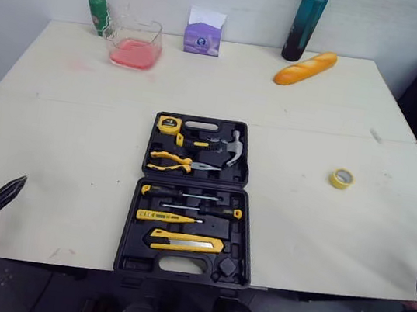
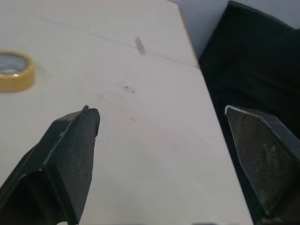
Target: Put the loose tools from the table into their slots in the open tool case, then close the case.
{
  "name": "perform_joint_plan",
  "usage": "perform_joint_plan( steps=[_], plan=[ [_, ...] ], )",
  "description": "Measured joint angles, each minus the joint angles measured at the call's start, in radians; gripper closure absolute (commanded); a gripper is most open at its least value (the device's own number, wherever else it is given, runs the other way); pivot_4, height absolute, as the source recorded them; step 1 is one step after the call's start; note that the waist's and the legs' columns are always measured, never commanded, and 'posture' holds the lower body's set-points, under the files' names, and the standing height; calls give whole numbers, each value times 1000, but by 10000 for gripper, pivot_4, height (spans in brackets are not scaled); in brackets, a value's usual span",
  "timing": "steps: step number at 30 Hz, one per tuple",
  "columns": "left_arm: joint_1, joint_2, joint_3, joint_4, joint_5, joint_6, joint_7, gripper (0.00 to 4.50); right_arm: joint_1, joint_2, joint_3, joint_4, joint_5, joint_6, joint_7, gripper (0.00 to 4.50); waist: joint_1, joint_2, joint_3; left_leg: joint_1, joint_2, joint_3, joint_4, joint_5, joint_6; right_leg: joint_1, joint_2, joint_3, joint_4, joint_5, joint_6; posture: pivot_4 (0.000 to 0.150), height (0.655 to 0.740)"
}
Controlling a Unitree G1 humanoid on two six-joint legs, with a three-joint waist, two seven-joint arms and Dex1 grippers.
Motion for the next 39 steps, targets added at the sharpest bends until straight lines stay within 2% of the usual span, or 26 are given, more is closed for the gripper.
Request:
perform_joint_plan(
  steps=[5, 10, 14, 19, 23, 28, 34, 39],
  plan=[
    [-55, 51, -55, -138, -71, 75, -39, 1273, -28, -90, 93, -138, 6, 280, 25, 0, 1, 2, 1, -1, 0, 0, 0, 0, 0, -1, 0, 0, -1, 0, -1, 1500, 7400],
    [-107, 80, -139, -288, -162, 130, -105, 1273, -105, -221, 225, -235, 38, 492, 222, 0, 2, 5, 3, -1, 0, 1, 1, -1, 2, -1, 1, 0, -1, 0, -1, 1500, 7400],
    [-131, 115, -185, -348, -216, 187, -141, 1273, -231, -319, 373, -242, 4, 585, 375, 0, -1, 6, 4, -1, 2, 2, 1, -1, 1, -1, 4, -1, -1, 0, -1, 1500, 7400],
    [-310, 173, -291, -347, -218, 226, -145, 1273, -485, -340, 644, -183, -118, 645, 584, 0, 0, 7, 6, -5, -1, 7, 1, 0, 2, -10, 6, -3, 4, 0, 0, 1500, 7400],
    [-364, 174, -368, -360, -269, 286, -167, 1273, -632, -322, 779, -60, -230, 623, 687, 0, 2, 8, 6, -17, -1, 9, 4, 3, 3, -21, 8, -3, 8, 0, 0, 1500, 7400],
    [-492, 161, -514, -446, -313, 331, -182, 1273, -851, -181, 910, 214, -417, 460, 686, 0, -1, 6, 8, -17, -5, 11, 4, 3, 4, -20, 9, -1, 5, 2, 4, 1500, 7400],
    [-492, 143, -547, -464, -314, 360, -167, 1273, -1012, -95, 962, 484, -559, 335, 681, 0, -2, 7, 10, -17, -5, 10, 4, 4, 2, -20, 14, 2, 5, 2, 3, 1500, 7400],
    [-470, 139, -549, -480, -314, 363, -147, 1273, -1080, -39, 965, 603, -622, 271, 648, 0, -2, 7, 10, -17, -3, 10, 6, 5, 0, -20, 16, 4, 8, 2, 3, 1500, 7400]
  ],
)
